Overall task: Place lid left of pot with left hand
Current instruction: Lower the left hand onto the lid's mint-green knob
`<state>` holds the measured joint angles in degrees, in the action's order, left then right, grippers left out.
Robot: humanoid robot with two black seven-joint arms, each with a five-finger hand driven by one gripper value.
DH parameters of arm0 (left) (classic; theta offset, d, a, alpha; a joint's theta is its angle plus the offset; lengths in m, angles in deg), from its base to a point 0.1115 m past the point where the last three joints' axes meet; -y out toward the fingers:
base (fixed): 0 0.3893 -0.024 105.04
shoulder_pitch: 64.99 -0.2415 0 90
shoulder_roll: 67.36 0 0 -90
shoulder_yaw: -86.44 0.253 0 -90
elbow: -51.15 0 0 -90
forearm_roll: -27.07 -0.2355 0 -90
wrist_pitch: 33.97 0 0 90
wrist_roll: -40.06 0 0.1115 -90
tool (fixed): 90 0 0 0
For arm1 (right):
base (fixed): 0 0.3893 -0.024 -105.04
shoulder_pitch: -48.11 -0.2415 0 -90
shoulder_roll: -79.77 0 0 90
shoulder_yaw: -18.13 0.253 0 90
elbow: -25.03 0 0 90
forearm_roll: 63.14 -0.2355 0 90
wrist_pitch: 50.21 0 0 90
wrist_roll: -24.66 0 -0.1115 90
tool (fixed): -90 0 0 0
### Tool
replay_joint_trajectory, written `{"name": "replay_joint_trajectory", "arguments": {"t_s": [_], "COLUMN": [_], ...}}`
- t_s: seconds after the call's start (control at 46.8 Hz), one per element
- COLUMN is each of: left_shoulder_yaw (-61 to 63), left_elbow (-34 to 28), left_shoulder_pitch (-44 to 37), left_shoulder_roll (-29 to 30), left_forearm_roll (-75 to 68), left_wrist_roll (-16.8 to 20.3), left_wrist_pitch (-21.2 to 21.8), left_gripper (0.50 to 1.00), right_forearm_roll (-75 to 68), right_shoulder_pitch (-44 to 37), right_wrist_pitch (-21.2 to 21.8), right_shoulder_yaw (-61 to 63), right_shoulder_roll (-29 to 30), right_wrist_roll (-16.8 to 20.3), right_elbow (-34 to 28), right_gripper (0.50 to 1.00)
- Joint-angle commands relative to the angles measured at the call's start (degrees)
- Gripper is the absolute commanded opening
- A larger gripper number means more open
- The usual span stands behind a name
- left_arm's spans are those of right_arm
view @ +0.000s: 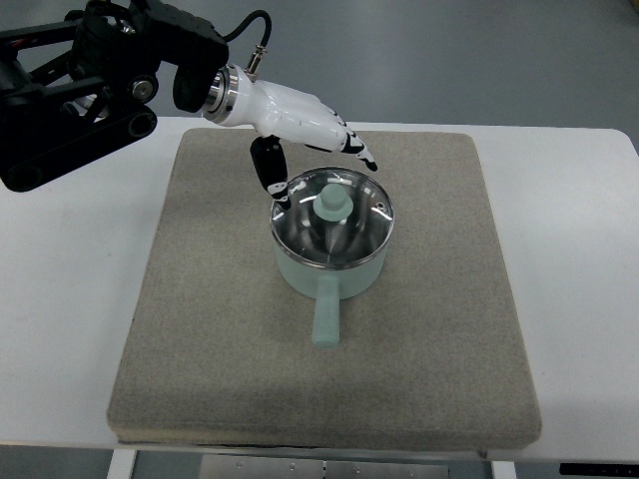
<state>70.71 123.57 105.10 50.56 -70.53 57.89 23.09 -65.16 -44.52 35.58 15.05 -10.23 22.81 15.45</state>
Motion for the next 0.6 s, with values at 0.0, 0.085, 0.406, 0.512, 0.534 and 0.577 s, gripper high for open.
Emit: {"name": "replay_joint_trajectory", "arguments": {"t_s": [0.0, 0.085, 0.406, 0.512, 0.534, 0.577], "left_shoulder_yaw": [0.00, 0.00, 0.00, 0.00, 0.00, 0.00], "left_elbow": [-0.96, -1.57, -2.72, -3.51, -3.51, -3.51], "left_shoulder_pitch": [-0.10, -0.28, -0.19, -0.45, -0.63, -0.89], "left_shoulder_roll": [-0.93, -2.42, -4.18, -4.97, -5.06, -5.06], "left_forearm_roll": [-0.92, -2.76, -4.43, -6.02, -6.02, -6.10], "left_wrist_roll": [0.01, 0.01, 0.01, 0.01, 0.01, 0.01], "left_wrist_pitch": [-0.10, -0.02, -0.10, -0.10, -0.10, -0.10], "left_gripper": [0.994, 0.990, 0.981, 0.966, 0.962, 0.958], "right_forearm_roll": [0.00, 0.00, 0.00, 0.00, 0.00, 0.00], "right_shoulder_pitch": [0.00, 0.00, 0.00, 0.00, 0.00, 0.00], "right_wrist_pitch": [-0.01, -0.01, 0.08, -0.01, -0.01, -0.01], "right_shoulder_yaw": [0.00, 0.00, 0.00, 0.00, 0.00, 0.00], "right_shoulder_roll": [0.00, 0.00, 0.00, 0.00, 0.00, 0.00], "right_wrist_roll": [0.00, 0.00, 0.00, 0.00, 0.00, 0.00], "right_elbow": [0.00, 0.00, 0.00, 0.00, 0.00, 0.00], "right_gripper": [0.921, 0.921, 0.921, 0.921, 0.921, 0.921]}}
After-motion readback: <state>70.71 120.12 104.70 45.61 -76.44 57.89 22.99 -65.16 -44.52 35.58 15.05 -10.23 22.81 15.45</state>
